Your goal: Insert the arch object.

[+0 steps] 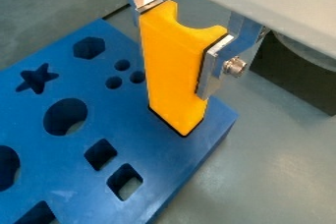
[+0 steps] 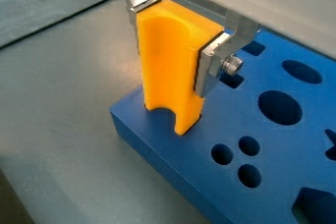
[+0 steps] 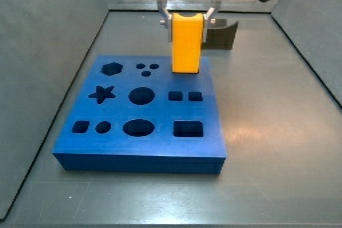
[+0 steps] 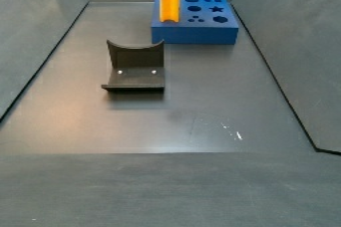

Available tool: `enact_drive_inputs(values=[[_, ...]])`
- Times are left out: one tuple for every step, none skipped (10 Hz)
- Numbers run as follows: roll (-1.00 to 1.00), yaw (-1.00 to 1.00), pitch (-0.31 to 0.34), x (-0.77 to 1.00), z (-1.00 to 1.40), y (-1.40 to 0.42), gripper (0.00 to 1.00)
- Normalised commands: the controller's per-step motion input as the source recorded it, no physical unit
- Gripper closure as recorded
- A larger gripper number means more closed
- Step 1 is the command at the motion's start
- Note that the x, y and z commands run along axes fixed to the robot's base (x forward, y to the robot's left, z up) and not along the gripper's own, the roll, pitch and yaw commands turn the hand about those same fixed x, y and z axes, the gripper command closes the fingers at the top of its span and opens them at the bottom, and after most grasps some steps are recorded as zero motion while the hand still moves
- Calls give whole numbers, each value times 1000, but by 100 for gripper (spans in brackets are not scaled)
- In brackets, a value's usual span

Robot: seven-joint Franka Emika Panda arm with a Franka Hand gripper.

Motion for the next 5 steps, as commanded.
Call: enact_drive_inputs(values=[[0,0,0,129,-703,0,100],[0,69,0,26,-769,-6,100],[0,103,-30,0,-920,0,100],[93,154,-103,-46,-906,-71,100],[186,257,-119,-123,-811,-143,100]])
